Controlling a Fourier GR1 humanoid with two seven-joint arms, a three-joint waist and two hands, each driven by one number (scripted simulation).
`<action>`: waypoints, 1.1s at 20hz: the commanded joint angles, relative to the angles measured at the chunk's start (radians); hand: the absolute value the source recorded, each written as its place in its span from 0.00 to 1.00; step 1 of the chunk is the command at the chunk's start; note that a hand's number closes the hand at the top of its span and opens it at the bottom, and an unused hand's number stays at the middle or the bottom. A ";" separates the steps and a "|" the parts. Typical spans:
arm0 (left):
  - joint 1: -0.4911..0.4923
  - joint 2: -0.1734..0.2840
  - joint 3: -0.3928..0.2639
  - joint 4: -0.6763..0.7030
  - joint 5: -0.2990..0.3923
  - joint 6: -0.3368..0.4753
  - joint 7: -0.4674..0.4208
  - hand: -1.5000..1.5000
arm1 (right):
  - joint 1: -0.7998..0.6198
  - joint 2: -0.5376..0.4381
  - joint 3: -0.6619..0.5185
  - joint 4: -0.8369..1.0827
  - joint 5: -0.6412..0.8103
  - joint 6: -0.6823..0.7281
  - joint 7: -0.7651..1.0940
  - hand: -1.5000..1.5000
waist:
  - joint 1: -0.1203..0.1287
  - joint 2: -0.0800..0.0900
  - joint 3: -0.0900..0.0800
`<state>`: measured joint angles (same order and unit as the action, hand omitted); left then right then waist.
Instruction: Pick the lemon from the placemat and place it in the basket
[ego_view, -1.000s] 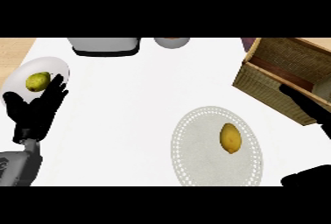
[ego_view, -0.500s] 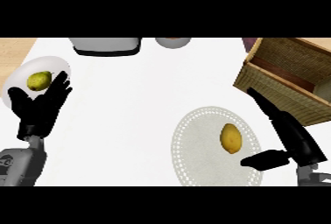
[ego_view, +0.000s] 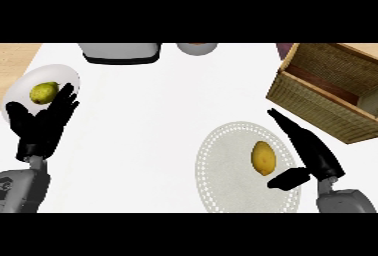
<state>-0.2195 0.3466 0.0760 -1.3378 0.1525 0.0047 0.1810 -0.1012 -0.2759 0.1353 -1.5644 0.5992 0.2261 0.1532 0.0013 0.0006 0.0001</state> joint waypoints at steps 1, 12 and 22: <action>0.022 -0.002 0.022 -0.072 -0.008 -0.007 0.069 0.50 | -0.025 0.020 0.002 -0.056 0.016 0.072 0.080 0.00 | 0.000 -0.002 0.000; -0.001 -0.064 0.037 -0.058 -0.063 0.000 0.052 0.50 | 0.033 0.048 -0.026 -0.062 0.005 0.102 -0.040 0.00 | -0.003 -0.001 0.000; 0.025 -0.065 0.082 0.013 -0.066 -0.076 -0.032 0.50 | 0.028 0.054 -0.026 0.052 0.126 0.038 -0.118 0.00 | -0.001 -0.001 0.000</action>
<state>-0.2126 0.2900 0.1464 -1.3534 0.0875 -0.0472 0.1953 -0.0512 -0.2306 0.1062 -1.5274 0.6796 0.2712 0.0034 -0.0010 0.0000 0.0001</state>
